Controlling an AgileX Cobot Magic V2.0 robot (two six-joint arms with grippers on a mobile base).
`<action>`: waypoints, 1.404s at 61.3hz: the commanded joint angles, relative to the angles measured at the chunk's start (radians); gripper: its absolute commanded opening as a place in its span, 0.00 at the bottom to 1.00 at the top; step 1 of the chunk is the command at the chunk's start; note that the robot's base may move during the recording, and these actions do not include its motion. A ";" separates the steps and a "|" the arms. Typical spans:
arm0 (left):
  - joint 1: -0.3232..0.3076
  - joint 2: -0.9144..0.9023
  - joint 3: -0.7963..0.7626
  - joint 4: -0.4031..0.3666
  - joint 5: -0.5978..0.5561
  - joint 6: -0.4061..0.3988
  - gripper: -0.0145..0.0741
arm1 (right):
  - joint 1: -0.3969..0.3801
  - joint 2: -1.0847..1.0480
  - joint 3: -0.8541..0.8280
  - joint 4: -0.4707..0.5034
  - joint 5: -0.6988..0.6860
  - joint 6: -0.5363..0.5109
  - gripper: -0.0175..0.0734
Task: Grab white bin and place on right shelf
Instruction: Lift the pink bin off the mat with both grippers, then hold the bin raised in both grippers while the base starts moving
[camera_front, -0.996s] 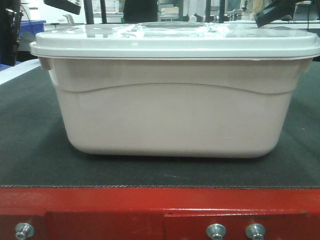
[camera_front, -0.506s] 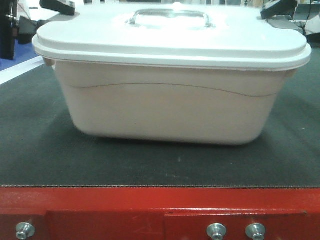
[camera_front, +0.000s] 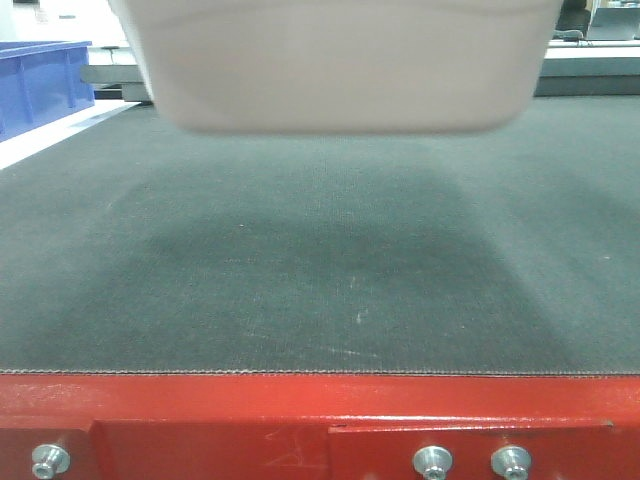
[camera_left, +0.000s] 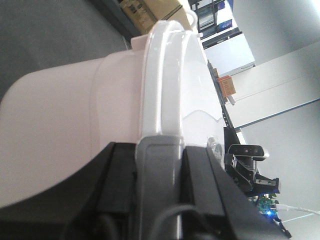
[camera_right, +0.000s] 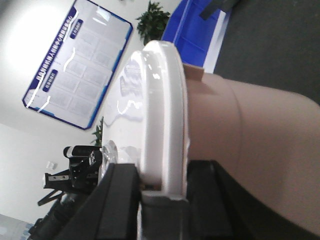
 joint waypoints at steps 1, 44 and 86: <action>-0.018 -0.062 -0.074 -0.093 0.183 -0.015 0.02 | 0.012 -0.055 -0.027 0.156 0.226 -0.005 0.26; -0.069 -0.062 -0.110 -0.111 0.183 -0.033 0.02 | 0.012 -0.123 -0.028 0.204 0.226 -0.005 0.26; -0.071 -0.062 -0.110 -0.107 0.181 -0.033 0.02 | 0.012 -0.156 -0.028 0.204 0.195 -0.005 0.26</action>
